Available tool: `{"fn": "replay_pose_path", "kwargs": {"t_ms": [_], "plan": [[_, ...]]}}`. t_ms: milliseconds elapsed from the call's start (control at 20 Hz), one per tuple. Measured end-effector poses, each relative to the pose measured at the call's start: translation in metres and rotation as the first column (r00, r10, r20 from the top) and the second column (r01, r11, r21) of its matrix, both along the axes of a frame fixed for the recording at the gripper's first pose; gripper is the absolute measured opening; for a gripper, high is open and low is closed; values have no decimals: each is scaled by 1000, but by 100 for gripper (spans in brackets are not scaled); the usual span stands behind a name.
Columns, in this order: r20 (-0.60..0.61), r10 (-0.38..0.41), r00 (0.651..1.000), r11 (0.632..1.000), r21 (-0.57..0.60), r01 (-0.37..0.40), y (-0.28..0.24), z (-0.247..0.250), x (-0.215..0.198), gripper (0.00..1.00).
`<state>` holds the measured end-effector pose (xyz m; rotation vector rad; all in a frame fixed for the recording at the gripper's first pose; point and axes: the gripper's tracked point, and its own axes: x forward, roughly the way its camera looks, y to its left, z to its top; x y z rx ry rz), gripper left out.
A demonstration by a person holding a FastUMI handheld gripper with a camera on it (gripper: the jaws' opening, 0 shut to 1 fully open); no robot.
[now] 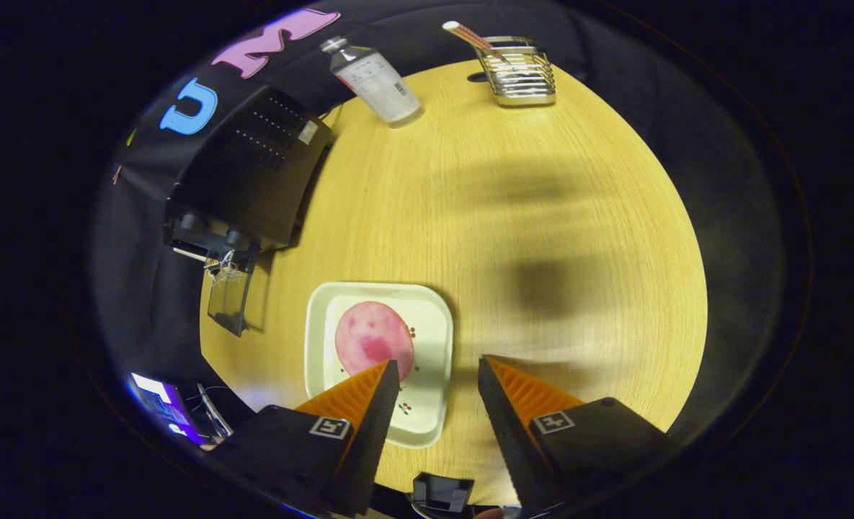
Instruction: Open the toaster oven, put the food inside, and close the toaster oven door.
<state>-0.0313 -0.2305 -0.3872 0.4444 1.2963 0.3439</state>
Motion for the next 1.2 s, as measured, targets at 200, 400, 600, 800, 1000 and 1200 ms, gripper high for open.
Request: {"fn": "replay_pose_path", "kwargs": {"t_ms": [200,400,600,800,1000,1200], "plan": [[-67,24,997,994,-102,-30,0,-10,-3,41],[-94,80,992,965,-244,-101,-4,-13,-2,27],[-7,110,994,985,-133,-110,8,-11,7,8],[-71,-7,997,995,96,14,20,-9,-7,5],[-91,-83,992,975,197,99,24,-7,-10,5],[-75,-95,993,956,272,113,33,5,-12,5]]}}
